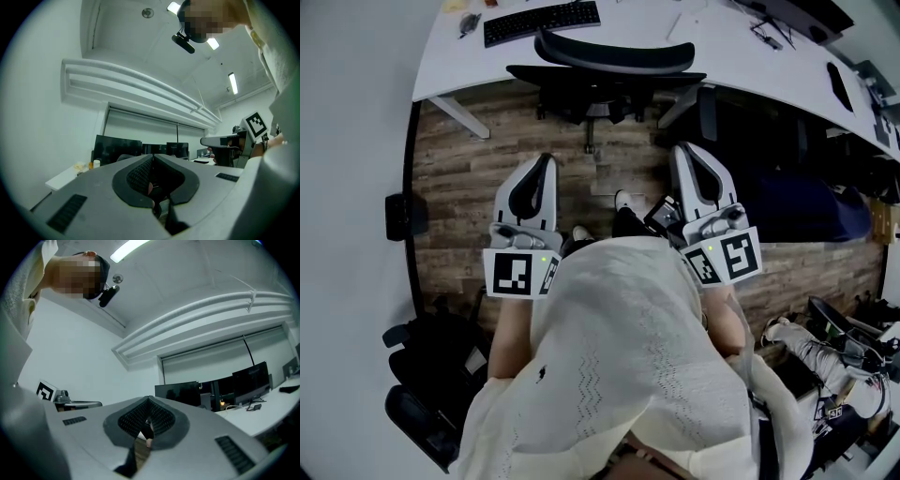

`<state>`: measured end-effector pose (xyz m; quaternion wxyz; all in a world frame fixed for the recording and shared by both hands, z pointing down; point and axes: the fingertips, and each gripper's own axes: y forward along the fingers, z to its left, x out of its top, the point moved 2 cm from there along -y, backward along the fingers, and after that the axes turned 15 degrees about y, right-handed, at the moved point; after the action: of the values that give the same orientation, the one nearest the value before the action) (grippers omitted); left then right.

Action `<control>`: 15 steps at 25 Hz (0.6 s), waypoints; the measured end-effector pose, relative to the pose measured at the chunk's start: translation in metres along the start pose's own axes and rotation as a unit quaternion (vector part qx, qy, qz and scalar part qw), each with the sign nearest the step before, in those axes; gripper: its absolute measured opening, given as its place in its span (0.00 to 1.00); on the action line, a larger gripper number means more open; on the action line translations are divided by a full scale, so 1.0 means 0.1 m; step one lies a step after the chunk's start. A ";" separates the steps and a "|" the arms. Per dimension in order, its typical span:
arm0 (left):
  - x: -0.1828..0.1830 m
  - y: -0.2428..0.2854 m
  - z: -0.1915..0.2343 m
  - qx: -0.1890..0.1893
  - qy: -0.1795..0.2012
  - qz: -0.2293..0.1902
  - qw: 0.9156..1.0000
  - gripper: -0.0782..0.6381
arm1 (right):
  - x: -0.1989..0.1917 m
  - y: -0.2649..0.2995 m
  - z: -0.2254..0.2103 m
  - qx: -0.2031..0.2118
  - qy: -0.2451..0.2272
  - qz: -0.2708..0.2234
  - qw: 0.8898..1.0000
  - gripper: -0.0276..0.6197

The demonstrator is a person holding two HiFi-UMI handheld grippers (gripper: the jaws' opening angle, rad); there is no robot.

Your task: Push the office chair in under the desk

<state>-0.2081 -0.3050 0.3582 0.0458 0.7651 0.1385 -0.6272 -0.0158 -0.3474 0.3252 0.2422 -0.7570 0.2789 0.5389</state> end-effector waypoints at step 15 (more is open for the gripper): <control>-0.02 0.01 0.05 0.001 -0.002 -0.002 1.000 0.13 | 0.05 0.03 -0.01 -0.001 -0.013 -0.002 1.000 0.04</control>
<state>-0.2131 -0.3073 0.3585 0.0444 0.7633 0.1394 -0.6292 -0.0160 -0.3506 0.3208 0.2459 -0.7511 0.2736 0.5482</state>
